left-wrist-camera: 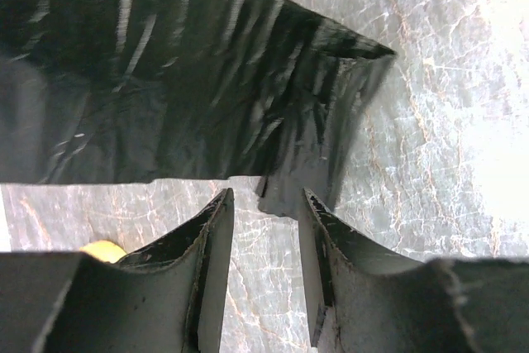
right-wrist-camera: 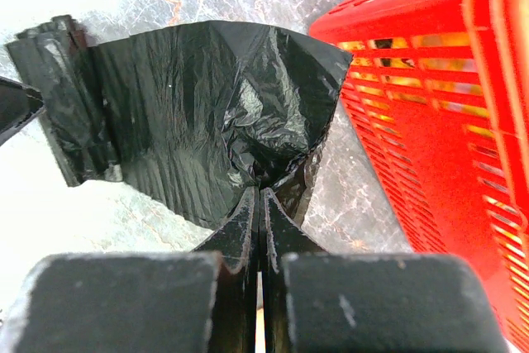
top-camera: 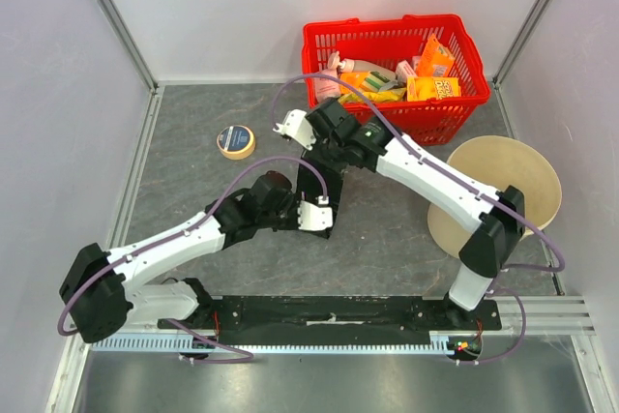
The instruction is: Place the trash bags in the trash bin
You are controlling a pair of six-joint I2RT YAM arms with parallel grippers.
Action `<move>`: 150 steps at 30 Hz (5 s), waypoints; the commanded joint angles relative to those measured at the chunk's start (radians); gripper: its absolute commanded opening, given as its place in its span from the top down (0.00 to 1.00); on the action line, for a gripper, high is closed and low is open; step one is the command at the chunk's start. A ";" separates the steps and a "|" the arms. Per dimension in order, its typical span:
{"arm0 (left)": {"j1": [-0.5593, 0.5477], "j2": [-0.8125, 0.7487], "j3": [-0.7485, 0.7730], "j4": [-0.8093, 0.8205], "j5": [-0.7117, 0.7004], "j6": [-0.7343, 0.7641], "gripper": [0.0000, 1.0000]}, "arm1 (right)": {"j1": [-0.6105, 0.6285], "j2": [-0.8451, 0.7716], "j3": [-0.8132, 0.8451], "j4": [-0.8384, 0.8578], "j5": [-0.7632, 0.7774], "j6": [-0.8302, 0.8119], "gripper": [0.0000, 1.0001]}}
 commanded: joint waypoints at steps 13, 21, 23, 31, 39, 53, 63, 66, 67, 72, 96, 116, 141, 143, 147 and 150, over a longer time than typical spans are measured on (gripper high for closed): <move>-0.005 0.160 0.121 -0.091 0.176 0.067 0.54 | -0.043 -0.168 0.152 -0.103 -0.043 -0.010 1.00; -0.014 0.281 0.198 -0.080 0.184 0.078 0.54 | -0.069 -0.197 0.224 -0.114 -0.045 -0.018 1.00; -0.019 0.299 0.212 -0.077 0.182 0.081 0.54 | -0.079 -0.208 0.246 -0.114 -0.037 -0.026 1.00; -0.023 0.338 0.237 -0.080 0.192 0.099 0.54 | -0.101 -0.256 0.313 -0.114 -0.029 -0.037 1.00; -0.040 0.410 0.246 -0.071 0.201 0.113 0.54 | -0.110 -0.283 0.336 -0.113 -0.020 -0.046 1.00; -0.050 0.418 0.267 -0.002 0.181 0.130 0.56 | -0.142 -0.311 0.359 -0.113 0.003 -0.058 1.00; -0.050 0.402 0.267 0.052 0.172 0.151 0.56 | -0.159 -0.340 0.392 -0.111 0.016 -0.069 1.00; -0.051 0.399 0.283 0.064 0.173 0.154 0.56 | -0.171 -0.354 0.401 -0.108 0.013 -0.069 1.00; -0.051 0.396 0.287 0.064 0.176 0.151 0.56 | -0.176 -0.357 0.407 -0.108 0.012 -0.069 1.00; -0.053 0.397 0.309 0.047 0.187 0.156 0.56 | -0.184 -0.364 0.428 -0.110 0.004 -0.070 1.00; -0.089 0.549 0.278 0.116 0.181 -0.037 0.54 | -0.273 -0.395 0.168 -0.073 0.090 -0.099 1.00; -0.116 0.746 0.430 -0.101 0.136 -0.002 0.40 | -0.363 -0.412 0.074 -0.062 0.020 -0.096 1.00; -0.082 0.642 0.304 -0.166 0.211 0.006 0.98 | -0.415 -0.401 -0.029 -0.086 -0.132 -0.064 1.00; -0.059 0.597 0.301 -0.183 0.239 0.001 0.98 | -0.415 -0.404 -0.062 -0.087 -0.166 -0.060 1.00; -0.008 0.540 0.293 -0.207 0.268 0.006 0.98 | -0.415 -0.400 -0.127 -0.079 -0.181 -0.052 0.98; 0.016 0.525 0.283 -0.212 0.274 0.015 0.98 | -0.415 -0.395 -0.171 -0.061 -0.181 -0.047 0.96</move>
